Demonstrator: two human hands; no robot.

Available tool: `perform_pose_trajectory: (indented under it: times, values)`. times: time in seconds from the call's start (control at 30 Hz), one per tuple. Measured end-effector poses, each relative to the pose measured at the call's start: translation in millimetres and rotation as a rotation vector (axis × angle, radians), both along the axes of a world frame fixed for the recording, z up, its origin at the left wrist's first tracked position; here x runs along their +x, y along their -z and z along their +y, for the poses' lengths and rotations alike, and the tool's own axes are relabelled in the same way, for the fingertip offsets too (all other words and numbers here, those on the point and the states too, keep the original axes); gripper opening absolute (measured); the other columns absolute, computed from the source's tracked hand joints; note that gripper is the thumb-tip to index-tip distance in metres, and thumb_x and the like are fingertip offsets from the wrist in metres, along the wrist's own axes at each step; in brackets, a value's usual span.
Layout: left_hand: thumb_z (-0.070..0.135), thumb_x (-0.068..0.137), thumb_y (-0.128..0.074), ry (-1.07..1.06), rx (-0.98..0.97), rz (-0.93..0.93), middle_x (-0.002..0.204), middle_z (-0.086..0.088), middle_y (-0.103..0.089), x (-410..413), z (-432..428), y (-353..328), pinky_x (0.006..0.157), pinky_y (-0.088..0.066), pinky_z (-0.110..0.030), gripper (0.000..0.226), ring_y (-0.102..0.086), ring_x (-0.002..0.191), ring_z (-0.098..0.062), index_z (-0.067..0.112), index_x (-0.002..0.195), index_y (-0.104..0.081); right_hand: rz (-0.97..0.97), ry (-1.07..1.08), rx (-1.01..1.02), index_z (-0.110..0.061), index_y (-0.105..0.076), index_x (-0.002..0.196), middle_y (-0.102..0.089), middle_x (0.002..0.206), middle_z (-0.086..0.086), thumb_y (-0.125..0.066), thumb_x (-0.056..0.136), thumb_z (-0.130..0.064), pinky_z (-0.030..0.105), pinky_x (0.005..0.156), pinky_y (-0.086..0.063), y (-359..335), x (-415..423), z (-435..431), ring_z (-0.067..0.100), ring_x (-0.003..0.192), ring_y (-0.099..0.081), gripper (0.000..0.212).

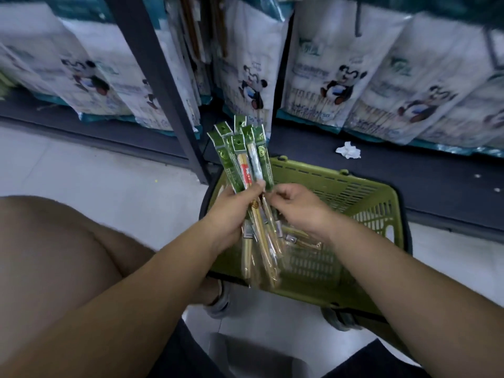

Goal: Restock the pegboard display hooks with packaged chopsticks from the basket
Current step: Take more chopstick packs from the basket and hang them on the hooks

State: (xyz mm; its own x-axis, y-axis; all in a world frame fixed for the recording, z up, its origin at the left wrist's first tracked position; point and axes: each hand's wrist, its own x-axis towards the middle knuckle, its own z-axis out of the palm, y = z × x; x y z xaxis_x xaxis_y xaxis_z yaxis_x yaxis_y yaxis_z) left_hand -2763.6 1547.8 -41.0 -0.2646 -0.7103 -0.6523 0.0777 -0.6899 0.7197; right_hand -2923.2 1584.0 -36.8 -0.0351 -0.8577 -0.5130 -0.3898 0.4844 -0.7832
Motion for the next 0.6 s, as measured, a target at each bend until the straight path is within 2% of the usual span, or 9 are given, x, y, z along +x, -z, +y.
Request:
perform_pose_trajectory:
  times: [0.07, 0.17, 0.23, 0.3, 0.37, 0.4, 0.47, 0.53, 0.6]
  values:
    - [0.030, 0.089, -0.080, -0.026, -0.027, 0.044, 0.115, -0.014, -0.076, -11, -3, -17, 0.094, -0.058, -0.055, 0.048, -0.073, 0.108, -0.034, 0.009, 0.128, -0.062, 0.058, -0.012, -0.092, -0.020, -0.063, 0.081, -0.061, 0.070, 0.004, -0.060, 0.102, -0.033, 0.039, 0.061, -0.051, -28, 3, 0, 0.025, 0.061, -0.060, 0.025]
    - [0.026, 0.090, -0.078, 0.018, -0.143, 0.043, 0.113, -0.013, -0.077, -25, -10, -47, 0.096, -0.058, -0.048, 0.041, -0.073, 0.109, -0.032, 0.007, 0.124, -0.067, 0.378, -0.133, -0.267, -0.016, -0.063, 0.087, -0.058, 0.078, 0.001, -0.058, 0.101, -0.039, 0.038, 0.068, -0.049, -73, -5, 3, 0.025, 0.073, -0.059, 0.027]
    - [0.025, 0.091, -0.078, 0.069, -0.214, 0.054, 0.107, -0.009, -0.079, -32, -13, -69, 0.086, -0.061, -0.037, 0.032, -0.075, 0.102, -0.027, 0.009, 0.118, -0.070, 0.567, -0.224, -0.323, -0.024, -0.061, 0.090, -0.050, 0.085, -0.002, -0.053, 0.100, -0.048, 0.036, 0.070, -0.047, -106, -15, 7, 0.020, 0.079, -0.056, 0.027]
    - [0.027, 0.091, -0.078, 0.124, -0.312, 0.039, 0.103, -0.002, -0.080, -37, -15, -95, 0.081, -0.060, -0.030, 0.027, -0.076, 0.099, -0.020, 0.015, 0.114, -0.072, 0.623, -0.253, -0.356, -0.032, -0.056, 0.083, -0.049, 0.082, -0.006, -0.053, 0.098, -0.050, 0.035, 0.069, -0.046, -138, -28, 10, 0.016, 0.079, -0.053, 0.024]
    - [0.028, 0.092, -0.077, 0.182, -0.409, 0.028, 0.100, 0.002, -0.081, -38, -15, -122, 0.072, -0.059, -0.023, 0.027, -0.077, 0.092, -0.015, 0.016, 0.114, -0.071, 0.550, -0.131, -0.419, -0.029, -0.058, 0.078, -0.056, 0.074, -0.006, -0.058, 0.097, -0.048, 0.034, 0.064, -0.045, -168, -40, 11, 0.014, 0.071, -0.055, 0.028]
    - [0.026, 0.094, -0.075, 0.219, -0.446, 0.055, 0.097, -0.001, -0.081, -37, -14, -135, 0.066, -0.059, -0.024, 0.025, -0.078, 0.084, -0.016, 0.013, 0.115, -0.070, 0.478, -0.024, -0.469, -0.026, -0.061, 0.077, -0.058, 0.070, -0.005, -0.061, 0.096, -0.048, 0.032, 0.062, -0.045, -182, -46, 11, 0.013, 0.067, -0.057, 0.028]
    - [0.022, 0.095, -0.073, 0.293, -0.504, 0.118, 0.093, -0.012, -0.080, -35, -10, -158, 0.064, -0.060, -0.029, 0.024, -0.076, 0.074, -0.022, 0.011, 0.116, -0.067, 0.307, 0.165, -0.556, -0.023, -0.064, 0.080, -0.061, 0.069, -0.003, -0.067, 0.094, -0.047, 0.029, 0.060, -0.048, -209, -56, 8, 0.015, 0.066, -0.061, 0.028]
    - [0.020, 0.093, -0.073, 0.312, -0.565, 0.147, 0.091, -0.015, -0.080, -36, -8, -179, 0.065, -0.061, -0.032, 0.023, -0.077, 0.074, -0.025, 0.011, 0.113, -0.066, 0.151, 0.242, -0.638, -0.015, -0.067, 0.089, -0.065, 0.078, 0.012, -0.070, 0.092, -0.045, 0.037, 0.059, -0.055, -233, -60, 7, 0.024, 0.071, -0.066, 0.030]
    - [0.017, 0.094, -0.073, 0.297, -0.659, 0.152, 0.090, -0.013, -0.080, -42, -10, -200, 0.065, -0.062, -0.033, 0.019, -0.077, 0.076, -0.027, 0.009, 0.110, -0.067, 0.076, 0.265, -0.754, -0.008, -0.069, 0.096, -0.064, 0.083, 0.022, -0.072, 0.093, -0.038, 0.034, 0.055, -0.055, -253, -63, 4, 0.021, 0.066, -0.065, 0.030]
